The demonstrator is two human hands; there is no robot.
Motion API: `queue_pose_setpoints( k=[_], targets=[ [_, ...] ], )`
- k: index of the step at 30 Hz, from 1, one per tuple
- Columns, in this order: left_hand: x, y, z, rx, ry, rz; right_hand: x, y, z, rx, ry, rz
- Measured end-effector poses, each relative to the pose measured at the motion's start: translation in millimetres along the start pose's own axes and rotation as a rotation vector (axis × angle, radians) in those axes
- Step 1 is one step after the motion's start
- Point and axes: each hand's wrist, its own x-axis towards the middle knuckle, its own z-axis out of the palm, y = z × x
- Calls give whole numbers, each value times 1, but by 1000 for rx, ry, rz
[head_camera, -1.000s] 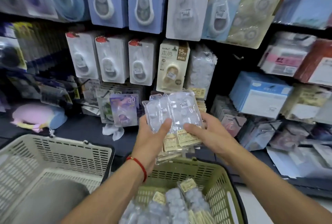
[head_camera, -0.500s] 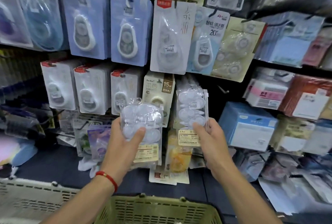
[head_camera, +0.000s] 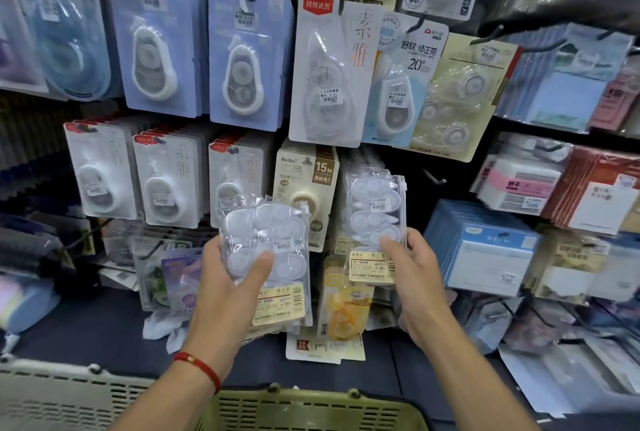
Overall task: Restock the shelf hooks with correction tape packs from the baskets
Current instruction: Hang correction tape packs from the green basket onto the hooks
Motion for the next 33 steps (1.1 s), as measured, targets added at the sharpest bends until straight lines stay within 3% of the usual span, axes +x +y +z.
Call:
queue_pose_setpoints(
  k=[9,11,13,15,20,22,27,33],
  targets=[
    [-1,1,0,-48,9,44,-1,6,0,-35,78,33],
    [-1,1,1,-51,-2,45,0,10,-2,-180,112,82],
    [-3,1,3,-55,-9,36,-1,12,-6,-487,147,105],
    [-4,1,8,-62,-20,21,-7,10,-8,-589,162,72],
    [-12,1,25,-133,-59,-18,-40,1,12,-319,-243,57],
    [-16,2,34,-125,-74,13,-51,0,22,-321,-290,29],
    [-19,6,44,-109,-81,37,-56,6,17,-124,-205,4],
    [-17,2,44,-87,-78,31,-39,4,-20,-60,118,-93]
  ],
)
